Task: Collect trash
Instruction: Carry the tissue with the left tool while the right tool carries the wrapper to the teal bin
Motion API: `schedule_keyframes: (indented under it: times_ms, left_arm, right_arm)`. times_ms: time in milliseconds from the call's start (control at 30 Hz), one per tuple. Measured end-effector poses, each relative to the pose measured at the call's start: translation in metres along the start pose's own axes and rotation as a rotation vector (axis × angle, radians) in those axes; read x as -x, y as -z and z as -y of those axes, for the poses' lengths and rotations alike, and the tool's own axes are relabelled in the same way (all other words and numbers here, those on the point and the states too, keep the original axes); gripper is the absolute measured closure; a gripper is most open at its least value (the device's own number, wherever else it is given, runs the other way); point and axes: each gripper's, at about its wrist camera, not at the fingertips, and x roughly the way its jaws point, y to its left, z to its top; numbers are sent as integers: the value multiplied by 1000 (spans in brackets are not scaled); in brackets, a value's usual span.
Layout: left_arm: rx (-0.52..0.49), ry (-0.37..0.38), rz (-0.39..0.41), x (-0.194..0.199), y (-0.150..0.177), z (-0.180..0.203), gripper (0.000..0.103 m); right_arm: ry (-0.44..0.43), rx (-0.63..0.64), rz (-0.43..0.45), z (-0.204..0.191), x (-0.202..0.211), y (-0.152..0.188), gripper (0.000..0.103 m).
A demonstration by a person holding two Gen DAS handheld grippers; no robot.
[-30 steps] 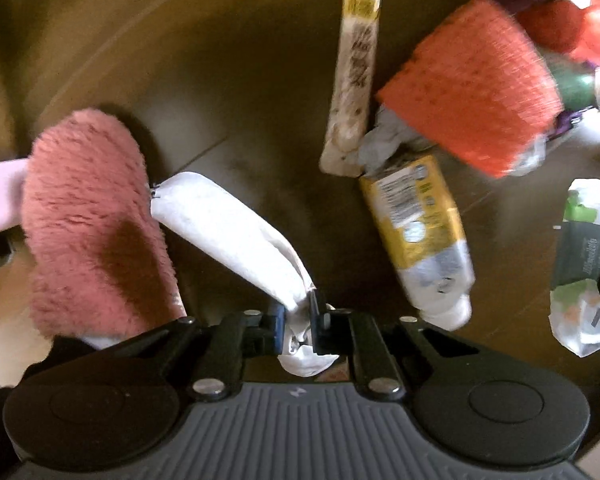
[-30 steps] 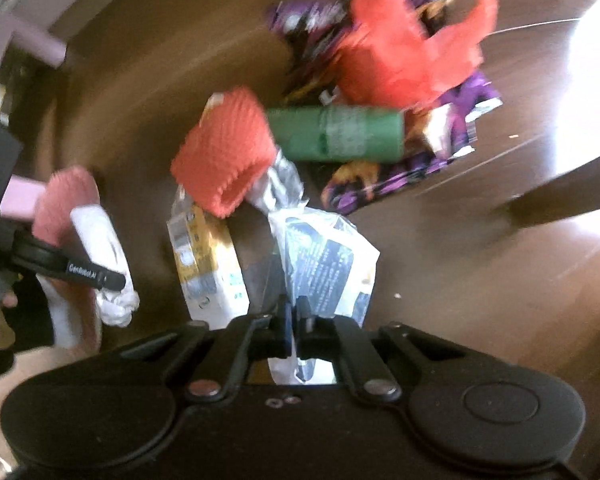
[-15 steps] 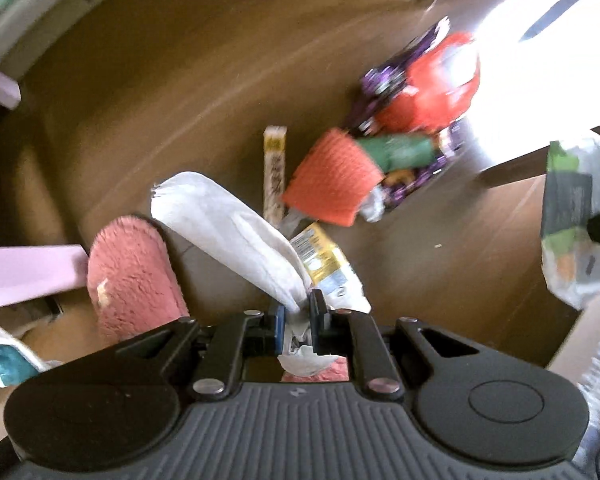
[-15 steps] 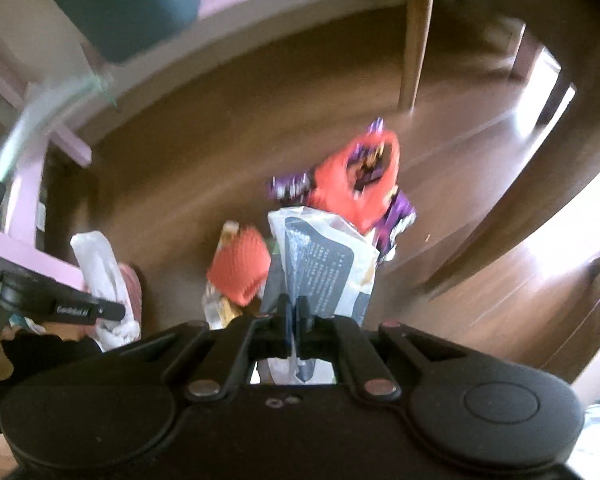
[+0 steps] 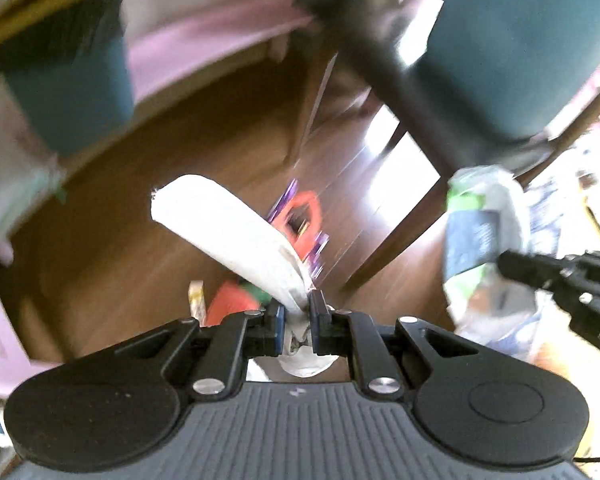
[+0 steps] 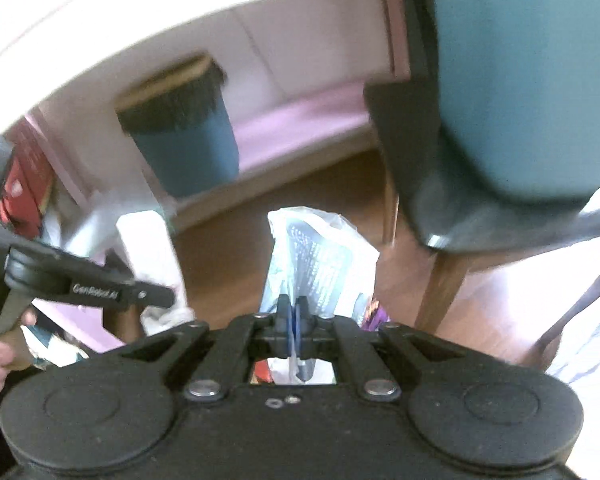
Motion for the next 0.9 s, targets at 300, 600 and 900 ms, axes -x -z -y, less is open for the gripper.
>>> schedule_keyframes:
  times_ms: [300, 600, 900]
  left_arm:
    - [-152, 96, 243, 101, -52, 89, 91]
    - [-213, 178, 418, 168, -129, 154, 91]
    - [-225, 273, 494, 187, -230, 223, 91]
  right_arm:
    - [27, 47, 236, 13, 105, -44, 102]
    - [149, 84, 434, 37, 175, -111, 102]
    - [285, 37, 531, 86, 192, -191, 102]
